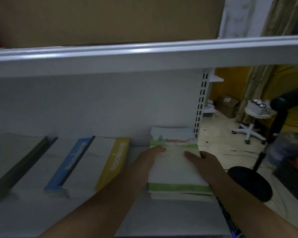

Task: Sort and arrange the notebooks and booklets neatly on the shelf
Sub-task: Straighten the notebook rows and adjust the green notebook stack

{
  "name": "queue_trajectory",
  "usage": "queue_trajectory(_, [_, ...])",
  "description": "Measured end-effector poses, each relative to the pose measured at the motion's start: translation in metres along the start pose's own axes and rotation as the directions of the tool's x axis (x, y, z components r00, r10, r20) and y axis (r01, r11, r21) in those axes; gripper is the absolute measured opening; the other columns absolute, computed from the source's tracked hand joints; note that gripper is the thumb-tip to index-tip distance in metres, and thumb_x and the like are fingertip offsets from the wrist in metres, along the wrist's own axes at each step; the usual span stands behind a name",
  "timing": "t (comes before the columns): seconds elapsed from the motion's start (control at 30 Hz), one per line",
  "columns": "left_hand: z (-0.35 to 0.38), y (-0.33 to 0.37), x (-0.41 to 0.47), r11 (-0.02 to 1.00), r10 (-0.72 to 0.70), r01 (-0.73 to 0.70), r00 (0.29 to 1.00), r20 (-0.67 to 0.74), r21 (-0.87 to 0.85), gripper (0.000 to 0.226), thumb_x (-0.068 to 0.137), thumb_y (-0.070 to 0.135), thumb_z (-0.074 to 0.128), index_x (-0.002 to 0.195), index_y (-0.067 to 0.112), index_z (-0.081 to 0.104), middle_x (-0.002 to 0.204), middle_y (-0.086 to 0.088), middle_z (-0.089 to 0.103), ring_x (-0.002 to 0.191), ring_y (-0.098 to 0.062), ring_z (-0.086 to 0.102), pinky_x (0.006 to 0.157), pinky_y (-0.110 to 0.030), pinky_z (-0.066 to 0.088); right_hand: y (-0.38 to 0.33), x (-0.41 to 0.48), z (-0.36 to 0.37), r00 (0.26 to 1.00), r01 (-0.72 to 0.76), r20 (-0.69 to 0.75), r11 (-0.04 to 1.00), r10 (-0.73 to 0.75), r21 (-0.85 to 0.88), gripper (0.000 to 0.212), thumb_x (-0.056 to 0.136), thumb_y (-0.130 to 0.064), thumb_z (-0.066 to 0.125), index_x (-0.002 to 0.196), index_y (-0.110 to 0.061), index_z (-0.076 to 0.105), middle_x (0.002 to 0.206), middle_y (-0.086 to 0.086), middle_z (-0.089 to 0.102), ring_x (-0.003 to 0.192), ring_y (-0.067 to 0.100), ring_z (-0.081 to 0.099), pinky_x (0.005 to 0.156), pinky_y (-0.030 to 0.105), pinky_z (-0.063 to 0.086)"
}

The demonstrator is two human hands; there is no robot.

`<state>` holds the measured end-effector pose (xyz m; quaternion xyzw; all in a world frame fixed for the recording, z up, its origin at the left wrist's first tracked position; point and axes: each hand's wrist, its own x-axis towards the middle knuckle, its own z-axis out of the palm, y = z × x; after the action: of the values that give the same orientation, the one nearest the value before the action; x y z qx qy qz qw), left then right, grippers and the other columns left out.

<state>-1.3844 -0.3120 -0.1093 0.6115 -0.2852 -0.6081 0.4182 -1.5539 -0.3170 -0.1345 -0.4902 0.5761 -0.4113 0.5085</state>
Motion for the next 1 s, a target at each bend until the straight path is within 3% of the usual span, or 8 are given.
queue_trajectory(0.13, [-0.003,-0.008,-0.008,0.995,0.062,-0.06,0.997,0.034,-0.08,0.018,0.087,0.025,0.064,0.096,0.01,0.069,0.096,-0.016,0.068,0.086,-0.033,0.063,0.089,-0.045,0.05,0.005,-0.01,0.0,0.997,0.077,-0.031,0.996,-0.075,0.043,0.031,0.081,-0.034,0.07,0.107,-0.018,0.065,0.099,0.001,0.071,0.085,0.019,0.069,0.072,0.032,0.057])
queue_trajectory(0.2, [-0.007,-0.016,-0.01,0.99,0.126,-0.123,0.991,0.045,-0.068,0.023,0.085,0.024,0.067,0.103,0.01,0.069,0.099,-0.015,0.071,0.088,-0.033,0.067,0.085,-0.045,0.054,0.008,-0.019,0.001,0.986,0.158,-0.056,0.987,-0.155,0.039,0.034,0.081,-0.033,0.07,0.112,-0.023,0.06,0.103,-0.005,0.069,0.088,0.012,0.067,0.069,0.024,0.056])
queue_trajectory(0.3, [-0.008,-0.026,-0.019,0.971,0.239,-0.236,0.967,0.089,-0.048,0.017,0.08,0.012,0.07,0.097,0.013,0.071,0.089,-0.009,0.075,0.07,-0.02,0.072,0.059,-0.03,0.057,0.013,-0.032,-0.001,0.973,0.227,-0.057,0.972,-0.223,0.069,0.04,0.082,-0.028,0.068,0.12,-0.028,0.055,0.107,-0.011,0.066,0.088,0.004,0.067,0.064,0.015,0.054])
queue_trajectory(0.53, [-0.011,-0.051,-0.044,0.867,0.499,-0.498,0.866,0.033,-0.016,0.034,0.071,-0.005,0.074,0.1,0.01,0.067,0.081,0.004,0.076,0.07,-0.009,0.072,0.055,-0.019,0.055,-0.003,-0.036,-0.011,0.983,-0.015,0.178,0.932,-0.054,0.362,0.05,0.07,-0.039,0.067,0.113,-0.014,0.063,0.101,0.011,0.072,0.091,0.028,0.07,0.077,0.039,0.056])
queue_trajectory(0.67, [-0.009,-0.059,-0.058,0.764,0.646,-0.646,0.764,0.005,-0.01,0.041,0.071,-0.014,0.071,0.095,0.016,0.06,0.068,0.025,0.07,0.064,0.009,0.066,0.052,-0.007,0.048,-0.012,-0.043,-0.009,0.97,0.142,0.144,0.937,-0.196,0.32,0.047,0.066,-0.038,0.073,0.105,-0.013,0.066,0.099,0.012,0.072,0.085,0.026,0.07,0.073,0.039,0.056])
queue_trajectory(0.8, [-0.018,-0.051,-0.049,0.645,0.764,-0.76,0.638,-0.1,0.081,0.05,0.056,0.034,0.08,0.099,0.028,0.057,0.083,0.024,0.071,0.079,0.013,0.065,0.065,-0.006,0.048,-0.017,-0.043,-0.005,0.915,0.379,0.048,0.891,-0.402,0.249,0.072,0.052,-0.056,0.08,0.112,-0.023,0.058,0.107,0.002,0.069,0.097,0.02,0.067,0.084,0.038,0.055])
queue_trajectory(0.93, [-0.026,-0.049,-0.044,0.59,0.807,-0.786,0.572,-0.147,0.186,0.083,0.039,0.071,0.076,0.104,0.025,0.056,0.089,0.023,0.068,0.085,0.019,0.061,0.068,-0.002,0.047,-0.017,-0.045,-0.001,0.86,0.463,0.082,0.838,-0.504,0.289,0.093,0.045,-0.065,0.082,0.122,-0.024,0.048,0.114,-0.004,0.067,0.106,0.014,0.064,0.085,0.031,0.054])
queue_trajectory(1.0, [-0.022,-0.051,-0.042,0.58,0.814,-0.798,0.576,-0.077,0.16,0.06,0.056,0.053,0.083,0.103,0.029,0.054,0.086,0.025,0.069,0.088,0.012,0.063,0.069,-0.005,0.049,-0.012,-0.047,-0.001,0.88,0.414,0.082,0.84,-0.468,0.35,0.098,0.036,-0.068,0.083,0.117,-0.025,0.048,0.104,-0.013,0.069,0.099,0.007,0.066,0.077,0.022,0.054])
